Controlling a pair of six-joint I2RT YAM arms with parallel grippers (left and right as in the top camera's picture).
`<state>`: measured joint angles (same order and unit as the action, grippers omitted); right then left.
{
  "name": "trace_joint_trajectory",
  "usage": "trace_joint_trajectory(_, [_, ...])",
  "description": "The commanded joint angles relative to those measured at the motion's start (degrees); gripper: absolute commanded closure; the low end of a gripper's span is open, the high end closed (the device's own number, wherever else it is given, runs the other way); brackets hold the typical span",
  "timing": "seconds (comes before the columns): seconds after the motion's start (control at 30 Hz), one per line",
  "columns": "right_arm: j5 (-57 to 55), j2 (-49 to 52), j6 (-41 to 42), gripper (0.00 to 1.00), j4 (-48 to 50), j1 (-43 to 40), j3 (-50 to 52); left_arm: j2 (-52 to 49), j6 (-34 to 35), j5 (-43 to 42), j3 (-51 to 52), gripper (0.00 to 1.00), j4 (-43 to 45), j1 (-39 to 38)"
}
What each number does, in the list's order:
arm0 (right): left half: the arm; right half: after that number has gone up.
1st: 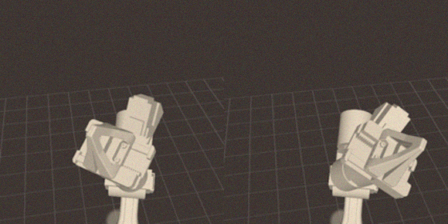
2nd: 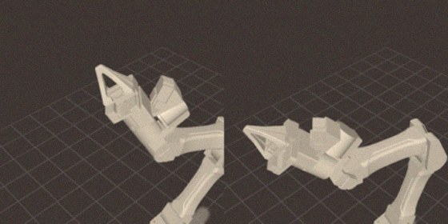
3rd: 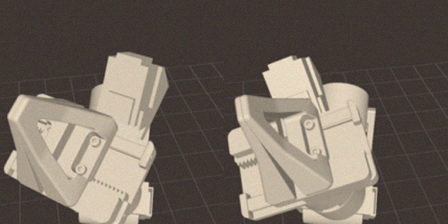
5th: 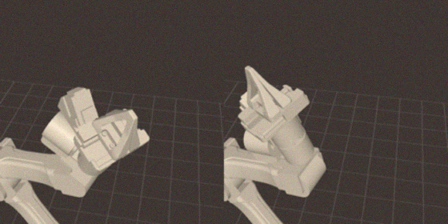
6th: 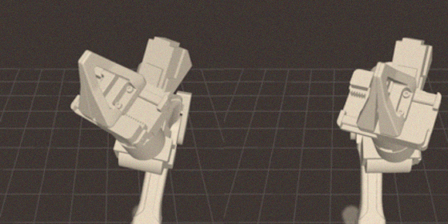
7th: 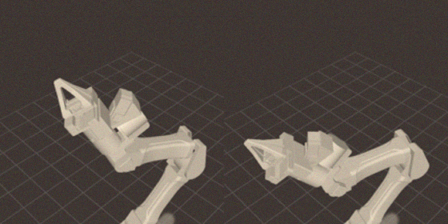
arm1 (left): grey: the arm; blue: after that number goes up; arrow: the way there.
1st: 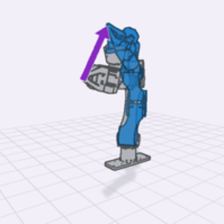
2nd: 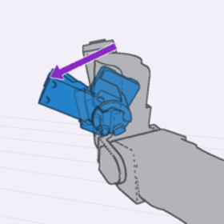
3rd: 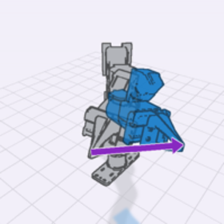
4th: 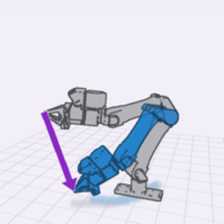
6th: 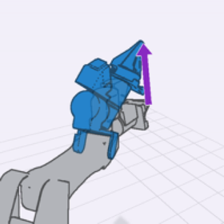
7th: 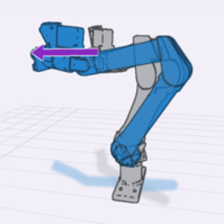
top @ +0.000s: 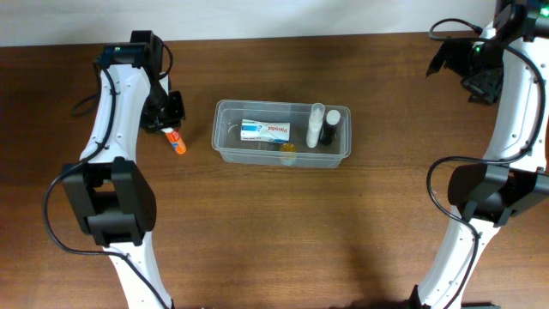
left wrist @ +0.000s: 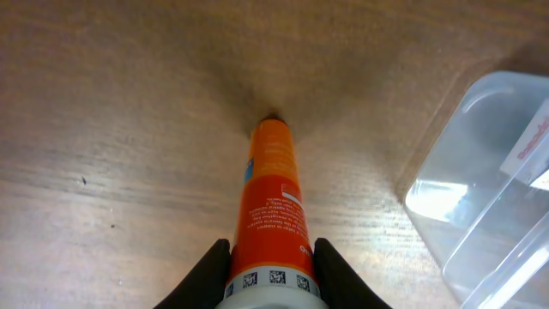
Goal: Pack container
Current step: 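Lower the left gripper over the orange tube and close on it, then lift the orange tube and carry it over the container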
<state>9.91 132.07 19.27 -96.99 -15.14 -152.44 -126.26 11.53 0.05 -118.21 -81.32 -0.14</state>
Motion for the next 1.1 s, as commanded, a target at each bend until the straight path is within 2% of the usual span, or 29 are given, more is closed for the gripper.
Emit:
trace_joint_trajectory(0.0, [-0.76,-0.55,0.11,0.02,-0.33,-0.04,0.33,-0.68,-0.28,0.2,-3.58,0.78,-1.9,0.35])
trace_joint_trajectory(0.23, [-0.76,-0.55,0.11,0.02,-0.31,-0.04,0.33,-0.68,-0.28,-2.14,-18.23,0.79,-11.39,0.28])
trace_joint_trajectory(0.33, [-0.76,-0.55,0.11,0.02,-0.31,-0.04,0.33,-0.68,-0.28,-6.38,-26.38,0.79,-15.41,0.28])
trace_joint_trajectory(0.47, [-0.74,-0.55,0.11,0.02,-0.31,-0.04,0.33,1.7,-0.26,-14.01,-31.04,0.79,-15.39,-0.22])
trace_joint_trajectory(0.6, [-0.74,-0.55,0.11,0.02,-0.31,-0.04,0.33,4.85,0.48,-16.37,-32.06,0.79,-15.39,-1.99])
trace_joint_trajectory(0.87, [-0.76,-0.55,0.11,0.02,-0.31,-0.04,0.33,8.02,3.28,-19.1,-32.06,0.79,-14.21,-12.22])
trace_joint_trajectory(1.07, [-0.76,-0.55,0.11,0.02,-0.31,-0.04,0.33,7.87,11.5,-10.1,-30.4,0.78,-8.2,-20.5])
